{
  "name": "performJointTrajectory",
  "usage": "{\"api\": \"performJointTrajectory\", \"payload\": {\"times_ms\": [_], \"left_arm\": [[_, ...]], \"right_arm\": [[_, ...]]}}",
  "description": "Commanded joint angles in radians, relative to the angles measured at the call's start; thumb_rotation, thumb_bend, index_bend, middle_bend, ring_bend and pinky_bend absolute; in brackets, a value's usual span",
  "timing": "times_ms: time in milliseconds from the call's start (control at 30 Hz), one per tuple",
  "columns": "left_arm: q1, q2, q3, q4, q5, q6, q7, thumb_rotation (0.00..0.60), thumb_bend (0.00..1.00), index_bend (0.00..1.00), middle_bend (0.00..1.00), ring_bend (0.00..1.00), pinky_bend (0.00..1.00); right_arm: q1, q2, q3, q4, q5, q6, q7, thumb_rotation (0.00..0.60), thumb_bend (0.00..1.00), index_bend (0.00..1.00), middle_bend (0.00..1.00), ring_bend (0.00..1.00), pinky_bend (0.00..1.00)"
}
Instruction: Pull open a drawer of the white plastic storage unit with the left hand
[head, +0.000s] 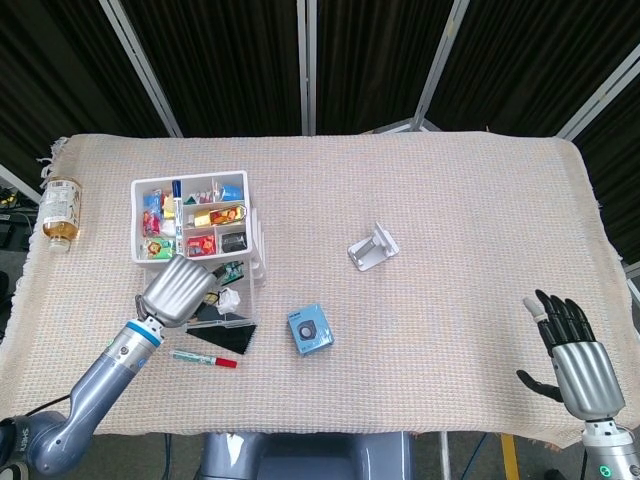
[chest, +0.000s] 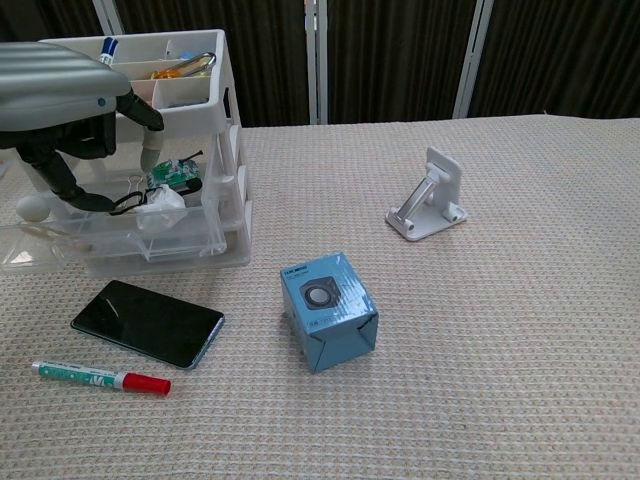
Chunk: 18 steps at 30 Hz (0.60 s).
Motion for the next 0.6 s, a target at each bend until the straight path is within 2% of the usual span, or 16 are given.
{"api": "performJointTrajectory", "payload": {"times_ms": [33,300,367,500,600], "left_arm": [[-0.017,-0.019,0.004,0.008,-0.019,0.003,0.018,0.6,0.23,0.45,0.98,0.92,0.76],[-0.051,-0.068,0.017,0.023,-0.063,0.019,0.057,0.6,0.25,0.49,0.98,0.92,0.76],[-0.056,-0.077,0.018,0.026,-0.07,0.03,0.064,0.6,0.31,0.51,0.98,0.92,0.76],[-0.063,-0.086,0.025,0.027,-0.074,0.043,0.064,0.6,0.47,0.56,0.98,0.92,0.76],[-0.067,-0.087,0.032,0.027,-0.078,0.047,0.062,0.6,0.53,0.58,0.99,0.92,0.76]], "right_arm": [[0.001,0.004,0.001,-0.001,0.003,-0.001,0.007,0.6,0.01,0.0,0.0,0.0,0.0],[0.001,0.008,0.002,-0.003,0.003,-0.002,0.014,0.6,0.01,0.0,0.0,0.0,0.0],[0.001,0.008,0.002,-0.003,0.003,-0.002,0.015,0.6,0.01,0.0,0.0,0.0,0.0],[0.003,0.007,0.001,-0.002,0.004,-0.008,0.014,0.6,0.01,0.0,0.0,0.0,0.0],[0.003,0.006,0.0,-0.002,0.003,-0.009,0.011,0.6,0.01,0.0,0.0,0.0,0.0]]}}
